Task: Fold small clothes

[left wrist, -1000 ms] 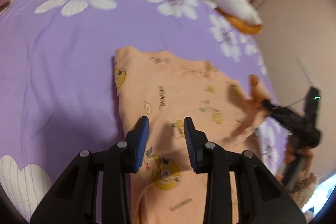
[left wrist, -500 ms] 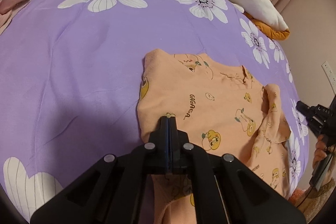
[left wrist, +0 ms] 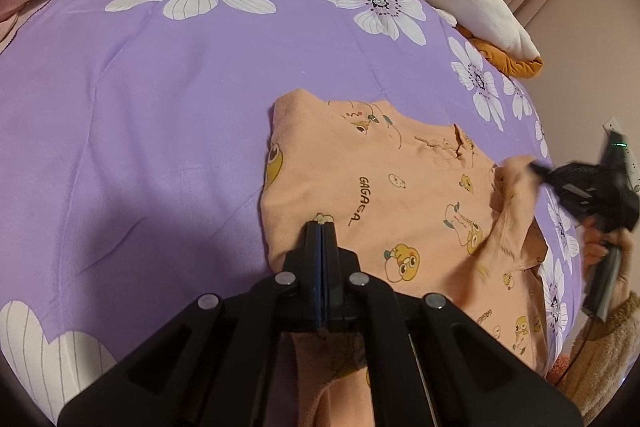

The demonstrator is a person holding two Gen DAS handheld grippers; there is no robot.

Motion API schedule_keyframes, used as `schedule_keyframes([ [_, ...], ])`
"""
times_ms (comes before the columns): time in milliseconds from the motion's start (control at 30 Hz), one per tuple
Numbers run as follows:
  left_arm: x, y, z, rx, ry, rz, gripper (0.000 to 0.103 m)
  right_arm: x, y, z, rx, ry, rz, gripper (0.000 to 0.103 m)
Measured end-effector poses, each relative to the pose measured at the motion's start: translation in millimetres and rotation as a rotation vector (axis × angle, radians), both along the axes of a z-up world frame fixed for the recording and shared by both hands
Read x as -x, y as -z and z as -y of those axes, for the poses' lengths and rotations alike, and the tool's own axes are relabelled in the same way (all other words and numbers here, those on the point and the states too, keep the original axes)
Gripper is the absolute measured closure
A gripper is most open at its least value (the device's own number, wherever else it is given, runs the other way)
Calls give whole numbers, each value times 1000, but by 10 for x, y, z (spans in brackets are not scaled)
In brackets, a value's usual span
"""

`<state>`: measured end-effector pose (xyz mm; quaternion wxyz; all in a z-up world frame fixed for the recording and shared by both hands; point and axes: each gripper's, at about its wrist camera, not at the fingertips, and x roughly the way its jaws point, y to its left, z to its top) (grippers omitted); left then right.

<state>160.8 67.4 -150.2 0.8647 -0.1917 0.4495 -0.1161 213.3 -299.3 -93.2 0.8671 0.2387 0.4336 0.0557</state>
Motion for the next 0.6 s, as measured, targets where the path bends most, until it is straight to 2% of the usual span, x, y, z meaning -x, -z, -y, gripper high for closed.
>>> schedule_keyframes([
  [67, -10, 5, -12, 14, -10, -11, 101, 252, -336, 143, -60, 26, 131, 96],
  [133, -15, 1, -16, 25, -28, -23, 101, 465, -450, 318, -129, 59, 182, 96],
  [200, -12, -11, 4, 11, -31, -23, 101, 582, -343, 441, -172, 92, 159, 96],
  [300, 7, -22, 26, -20, -28, -12, 100, 691, 73, 430, -34, 125, 40, 96],
  [400, 21, -23, 20, -33, -24, -9, 100, 743, 407, 402, 12, 75, -26, 96],
  [467, 25, -22, 16, -35, -21, -12, 100, 778, 441, 455, 44, 90, -45, 96],
  [533, 39, -34, 19, -42, -16, -12, 100, 809, 330, 504, 65, 112, -29, 94],
  [567, 61, -58, 26, -50, -10, -11, 101, 829, 245, 527, 77, 121, -15, 91],
  [600, 72, -76, 35, -54, -7, -7, 102, 837, 183, 547, 83, 126, -6, 83],
])
